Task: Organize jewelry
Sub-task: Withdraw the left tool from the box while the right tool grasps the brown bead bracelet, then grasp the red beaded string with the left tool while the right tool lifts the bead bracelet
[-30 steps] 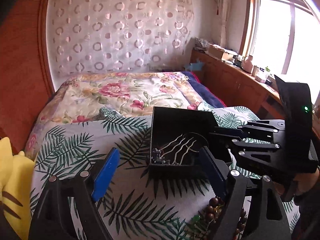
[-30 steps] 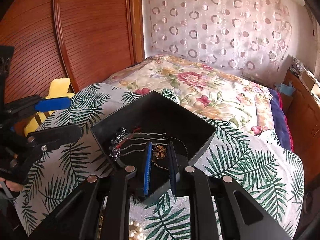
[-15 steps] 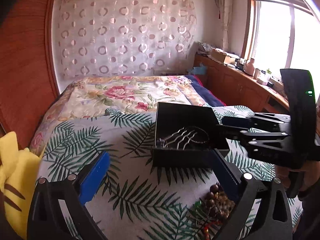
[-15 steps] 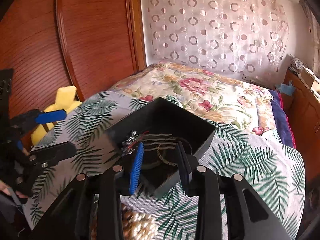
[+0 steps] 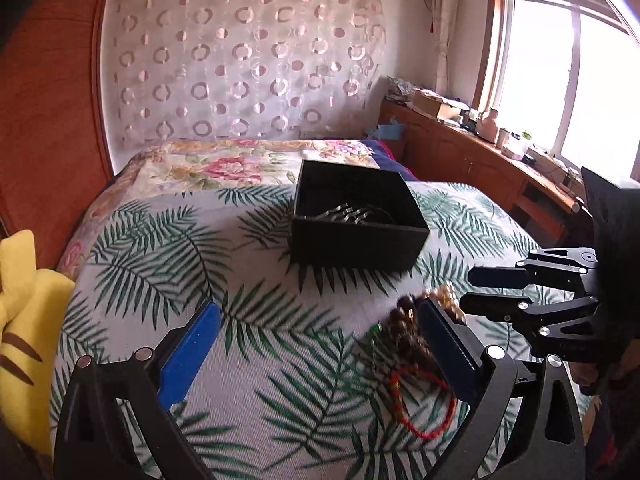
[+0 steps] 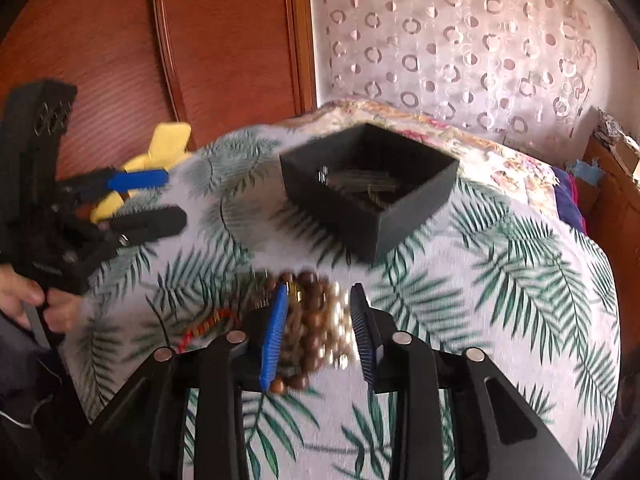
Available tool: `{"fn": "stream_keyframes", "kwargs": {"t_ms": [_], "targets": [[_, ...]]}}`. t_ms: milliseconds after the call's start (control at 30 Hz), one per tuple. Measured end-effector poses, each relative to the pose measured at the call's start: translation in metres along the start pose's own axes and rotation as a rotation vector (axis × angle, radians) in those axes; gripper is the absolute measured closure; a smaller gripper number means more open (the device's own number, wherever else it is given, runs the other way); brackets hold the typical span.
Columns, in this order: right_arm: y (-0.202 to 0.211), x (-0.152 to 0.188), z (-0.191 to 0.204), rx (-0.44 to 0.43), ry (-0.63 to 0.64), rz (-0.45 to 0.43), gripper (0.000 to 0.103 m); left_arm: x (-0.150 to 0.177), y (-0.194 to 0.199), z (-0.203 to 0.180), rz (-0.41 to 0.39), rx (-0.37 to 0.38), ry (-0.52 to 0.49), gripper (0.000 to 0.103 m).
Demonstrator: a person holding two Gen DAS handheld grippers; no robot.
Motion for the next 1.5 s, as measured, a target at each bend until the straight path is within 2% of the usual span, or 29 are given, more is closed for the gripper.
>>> {"fn": "stream_keyframes", "kwargs": {"t_ms": [233,567,600,700,933,1167,1500], "targets": [[-0.009,0.021,0.006,-0.007,0.009,0.046,0.084,0.018,0.006,-0.006,0.02,0.025,0.008,0.008],[-0.025,0.022,0.006,0.029,0.038,0.085,0.084,0.029,0.004,-0.005,0.044,0.029,0.028,0.008],[-0.024,0.021,0.006,0.04,0.043,0.076,0.088,0.031,0.004,-0.005,0.043,0.028,0.028,0.008],[-0.014,0.015,0.009,0.023,0.041,0.041,0.088,0.032,0.004,-0.005,0.044,0.026,0.025,0.008],[0.031,-0.014,0.018,-0.009,0.051,-0.107,0.088,0.039,0.0,-0.012,0.067,0.037,0.001,0.008],[0.068,-0.031,0.019,-0.011,0.06,-0.194,0.088,0.044,-0.001,-0.023,0.086,0.067,-0.037,0.008],[0.096,-0.03,0.014,-0.002,0.043,-0.228,0.088,0.058,-0.011,-0.045,0.162,0.132,-0.101,0.059]]}}
Point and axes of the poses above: each gripper's, at about its wrist camera, not at the fingertips, and y roughly against the way its jaws point, z to its left, x to its underside, the point moved 6 cm from there along -y, roughly the way its jaws point, and after that the axes turned 2 degrees about y, right-handed, at the moved point
